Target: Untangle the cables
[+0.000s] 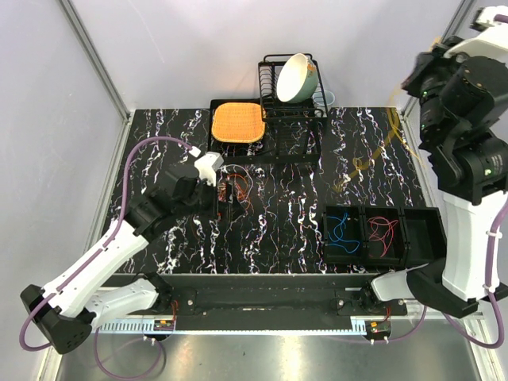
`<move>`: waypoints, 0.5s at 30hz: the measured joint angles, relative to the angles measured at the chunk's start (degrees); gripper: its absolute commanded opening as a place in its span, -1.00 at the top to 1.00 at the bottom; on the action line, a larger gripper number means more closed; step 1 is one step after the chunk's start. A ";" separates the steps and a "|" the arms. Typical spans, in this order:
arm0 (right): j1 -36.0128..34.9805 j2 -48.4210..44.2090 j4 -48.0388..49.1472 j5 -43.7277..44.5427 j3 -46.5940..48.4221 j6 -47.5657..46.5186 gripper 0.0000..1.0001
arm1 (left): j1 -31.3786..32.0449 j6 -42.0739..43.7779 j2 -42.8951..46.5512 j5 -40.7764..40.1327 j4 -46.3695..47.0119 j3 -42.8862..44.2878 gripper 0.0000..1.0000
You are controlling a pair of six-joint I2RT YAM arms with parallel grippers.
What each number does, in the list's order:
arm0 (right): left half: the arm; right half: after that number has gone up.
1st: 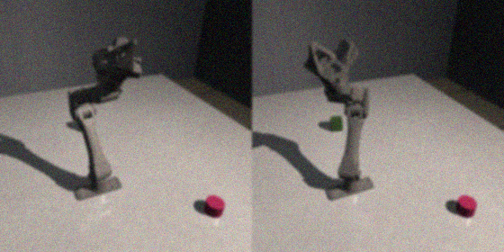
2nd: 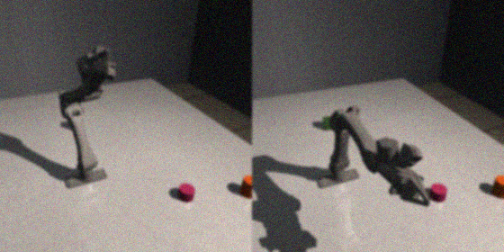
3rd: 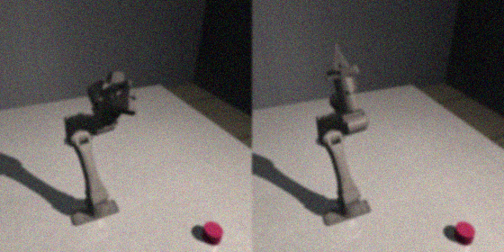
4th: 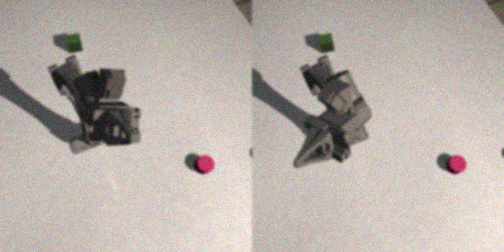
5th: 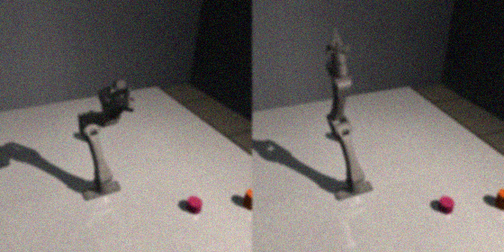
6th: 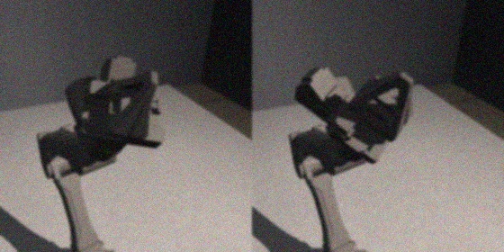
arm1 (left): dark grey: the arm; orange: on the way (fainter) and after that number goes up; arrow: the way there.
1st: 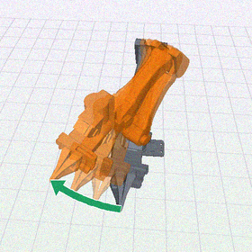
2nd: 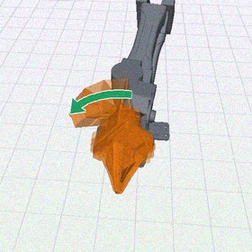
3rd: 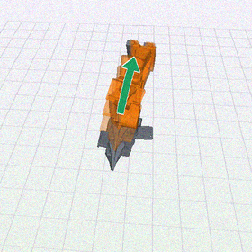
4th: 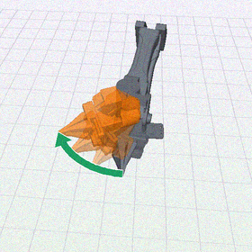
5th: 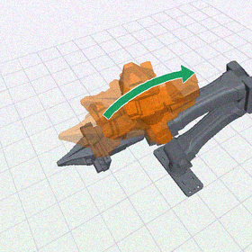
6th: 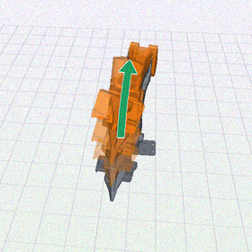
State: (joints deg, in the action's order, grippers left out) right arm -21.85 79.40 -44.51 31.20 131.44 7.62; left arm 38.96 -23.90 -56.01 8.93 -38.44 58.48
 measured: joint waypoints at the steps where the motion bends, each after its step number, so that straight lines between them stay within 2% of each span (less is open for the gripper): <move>1: 0.00 -0.11 0.04 3.23 0.74 -1.29 1.00 | 0.00 0.02 0.33 -0.26 -0.07 0.00 -0.97; 8: 0.00 -3.41 2.23 20.13 -0.37 -9.75 1.00 | 0.00 0.02 0.72 -0.63 -0.28 -0.44 -0.97; 13: 0.00 -8.55 8.79 28.79 -7.54 -17.27 1.00 | 0.00 0.02 0.74 -0.63 -0.76 -1.90 -0.96; 15: 0.00 -11.06 14.43 31.80 -12.92 -21.92 1.00 | 0.00 0.02 0.74 -0.63 -0.98 -2.10 -0.96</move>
State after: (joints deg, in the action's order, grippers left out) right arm -21.85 68.34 -30.09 63.00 118.52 -14.31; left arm 38.96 -23.88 -55.27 8.29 -39.42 56.38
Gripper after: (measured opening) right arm 0.011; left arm 0.983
